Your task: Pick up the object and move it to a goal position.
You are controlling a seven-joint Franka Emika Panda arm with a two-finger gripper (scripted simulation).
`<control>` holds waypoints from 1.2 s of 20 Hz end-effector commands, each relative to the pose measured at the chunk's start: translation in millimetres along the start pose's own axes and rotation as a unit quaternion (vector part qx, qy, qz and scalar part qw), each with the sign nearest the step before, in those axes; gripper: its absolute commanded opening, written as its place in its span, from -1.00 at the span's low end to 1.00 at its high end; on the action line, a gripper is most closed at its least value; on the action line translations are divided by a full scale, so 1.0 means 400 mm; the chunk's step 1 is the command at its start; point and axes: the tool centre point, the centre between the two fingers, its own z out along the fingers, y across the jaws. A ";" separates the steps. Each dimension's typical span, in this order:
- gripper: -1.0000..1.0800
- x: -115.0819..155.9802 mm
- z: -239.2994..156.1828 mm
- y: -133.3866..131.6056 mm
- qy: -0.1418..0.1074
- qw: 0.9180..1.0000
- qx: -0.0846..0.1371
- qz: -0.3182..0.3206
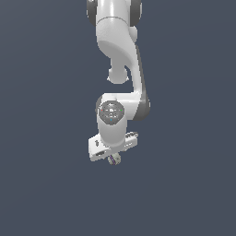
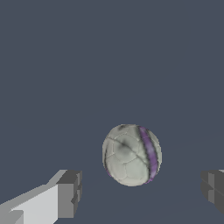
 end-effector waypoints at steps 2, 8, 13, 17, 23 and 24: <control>0.92 0.000 0.009 0.000 0.000 1.000 0.000 0.000; 0.92 0.000 0.081 -0.001 0.001 1.000 0.000 -0.001; 0.92 0.000 0.126 -0.001 0.001 1.000 0.000 -0.002; 0.92 0.003 0.125 0.000 0.001 1.000 0.000 -0.002; -1.00 0.003 0.125 0.000 0.001 1.000 0.000 -0.002; -1.00 0.003 0.125 0.000 0.001 1.000 0.000 -0.002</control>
